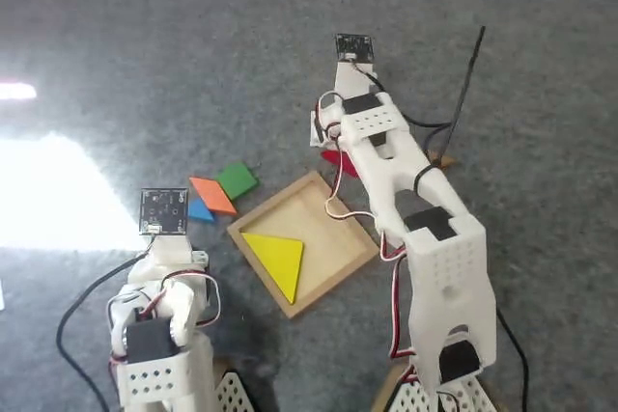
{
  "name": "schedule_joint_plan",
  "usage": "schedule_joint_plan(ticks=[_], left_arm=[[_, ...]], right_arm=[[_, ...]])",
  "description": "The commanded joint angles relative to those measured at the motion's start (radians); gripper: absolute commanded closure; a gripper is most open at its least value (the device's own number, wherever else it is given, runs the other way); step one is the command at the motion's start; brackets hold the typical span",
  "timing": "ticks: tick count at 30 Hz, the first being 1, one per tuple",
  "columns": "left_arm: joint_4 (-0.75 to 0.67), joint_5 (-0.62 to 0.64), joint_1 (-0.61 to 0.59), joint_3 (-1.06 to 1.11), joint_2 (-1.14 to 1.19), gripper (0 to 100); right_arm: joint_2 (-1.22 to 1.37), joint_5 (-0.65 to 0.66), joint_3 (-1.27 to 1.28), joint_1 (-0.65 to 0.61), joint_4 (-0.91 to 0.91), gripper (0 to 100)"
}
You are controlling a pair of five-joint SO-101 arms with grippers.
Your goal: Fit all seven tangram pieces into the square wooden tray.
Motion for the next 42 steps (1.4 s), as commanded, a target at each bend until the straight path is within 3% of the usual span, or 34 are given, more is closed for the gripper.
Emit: schedule_joint_plan(ticks=[1, 6, 9, 12, 16, 20, 24, 27, 35, 42], left_arm=[[0.003, 0.002, -0.008, -0.013, -0.018, 99], [0.003, 0.002, -0.008, -0.013, -0.018, 99], [0.003, 0.002, -0.008, -0.013, -0.018, 99], [0.003, 0.002, -0.008, -0.013, -0.018, 99], [0.003, 0.002, -0.008, -0.013, -0.018, 99], [0.003, 0.002, -0.008, -0.013, -0.018, 99], [0.003, 0.002, -0.006, -0.013, -0.018, 99], [0.003, 0.002, -0.008, -0.013, -0.018, 99], [0.003, 0.002, -0.008, -0.013, -0.018, 99], [0.003, 0.002, -0.008, -0.013, -0.018, 99]], right_arm=[[-0.153, 0.091, 0.051, 0.041, 0.027, 70.2], [-0.414, 0.396, 0.201, 0.030, 0.097, 70.1], [-0.503, 0.486, 0.221, 0.030, 0.228, 70.1], [-0.504, 0.603, 0.189, 0.042, 0.300, 70.1], [-0.466, 0.965, 0.190, 0.002, 0.381, 69.9], [-0.406, 1.165, 0.229, -0.035, 0.338, 69.9], [-0.320, 1.249, 0.227, -0.016, 0.257, 69.8], [-0.272, 1.363, 0.226, 0.007, 0.311, 66.0], [-0.213, 1.370, 0.126, 0.105, 0.298, 58.7], [-0.127, 1.375, 0.110, 0.068, 0.292, 58.9]])
